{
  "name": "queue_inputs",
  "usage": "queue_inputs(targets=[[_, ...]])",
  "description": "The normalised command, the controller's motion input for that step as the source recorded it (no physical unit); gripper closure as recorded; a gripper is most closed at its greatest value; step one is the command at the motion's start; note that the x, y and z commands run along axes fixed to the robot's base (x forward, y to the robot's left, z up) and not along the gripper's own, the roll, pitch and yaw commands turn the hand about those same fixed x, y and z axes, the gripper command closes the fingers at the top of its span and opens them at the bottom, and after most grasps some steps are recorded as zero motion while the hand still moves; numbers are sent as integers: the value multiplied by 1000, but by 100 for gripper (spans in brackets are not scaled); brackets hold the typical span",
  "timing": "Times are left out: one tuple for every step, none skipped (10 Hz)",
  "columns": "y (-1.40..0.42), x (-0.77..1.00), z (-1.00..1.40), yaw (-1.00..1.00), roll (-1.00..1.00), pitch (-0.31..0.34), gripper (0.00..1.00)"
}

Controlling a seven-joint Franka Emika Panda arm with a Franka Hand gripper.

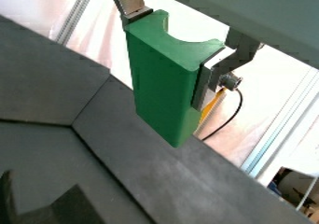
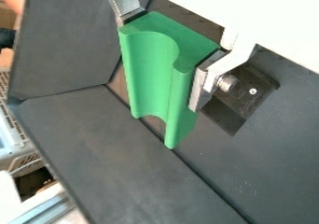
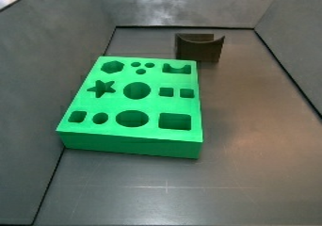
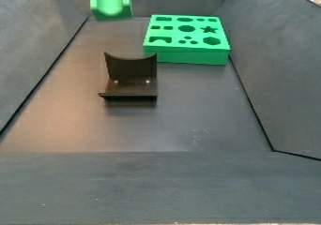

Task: Pick up the arch object. Move up. Place the arch object on the fixture. Regrasp the arch object. Move to above the board. Insert the arch object.
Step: Move to above the board.

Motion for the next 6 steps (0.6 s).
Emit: queue_inputs(targets=[[-12,20,410,98,-40,61,100],[-10,13,186,91,-42,54,100],[-1000,-601,361,-41,-1000,-51,100],[-1000,-606,372,-43,-1000,-63,100],[-1000,-628,385,-45,-1000,-75,100],[-1000,-661,372,-52,-1000,-87,100]])
